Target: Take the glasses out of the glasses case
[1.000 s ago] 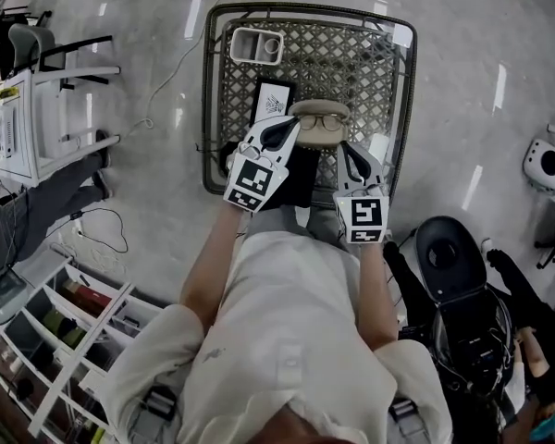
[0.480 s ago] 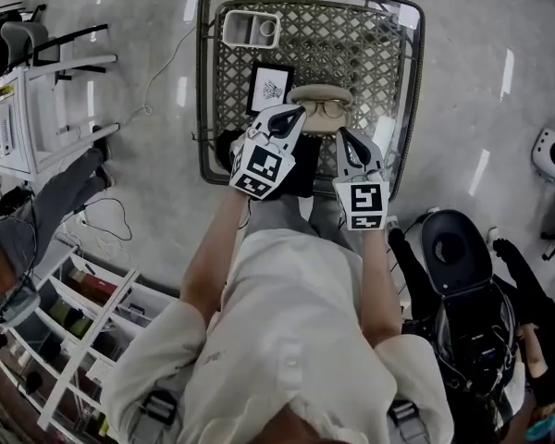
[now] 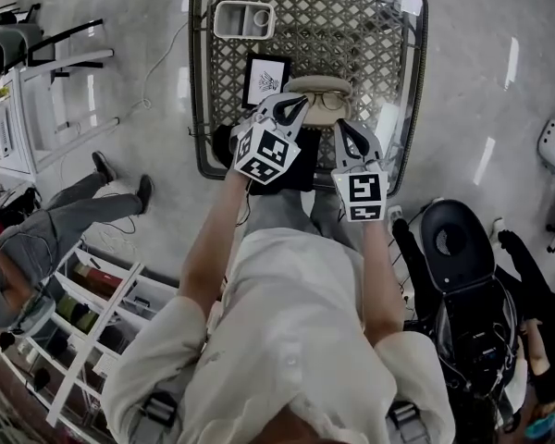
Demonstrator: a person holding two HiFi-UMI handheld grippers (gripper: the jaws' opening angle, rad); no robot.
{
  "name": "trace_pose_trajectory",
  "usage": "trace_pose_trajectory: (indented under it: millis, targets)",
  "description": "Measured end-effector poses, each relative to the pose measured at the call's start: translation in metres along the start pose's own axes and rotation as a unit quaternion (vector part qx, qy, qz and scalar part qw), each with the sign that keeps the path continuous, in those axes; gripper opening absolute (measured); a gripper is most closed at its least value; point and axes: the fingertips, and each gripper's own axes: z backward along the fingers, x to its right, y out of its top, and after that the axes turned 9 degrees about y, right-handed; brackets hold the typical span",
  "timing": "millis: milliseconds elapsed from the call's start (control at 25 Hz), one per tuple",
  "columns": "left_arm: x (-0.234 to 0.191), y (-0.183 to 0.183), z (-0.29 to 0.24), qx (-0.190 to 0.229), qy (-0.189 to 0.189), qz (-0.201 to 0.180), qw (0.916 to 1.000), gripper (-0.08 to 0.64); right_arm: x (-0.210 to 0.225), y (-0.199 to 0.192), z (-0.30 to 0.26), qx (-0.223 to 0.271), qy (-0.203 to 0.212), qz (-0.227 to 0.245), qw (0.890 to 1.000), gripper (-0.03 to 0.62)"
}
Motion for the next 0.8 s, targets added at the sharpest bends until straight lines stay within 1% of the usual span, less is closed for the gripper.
trace_pose_trajectory:
  millis: [400,800]
  targets:
    - [0.005,-0.012,-0.023,-0.033,-0.022,-0.033,0.9987,0.041,0.001,-0.007,-0.005,-0.008,0.001,-0.010,1.000,0.008]
    - [0.014,-0.024,-0.044,-0.065,-0.044,-0.060,0.9951,0.069,0.004,-0.015,-0.009,-0.015,0.000,-0.017,1.000,0.008]
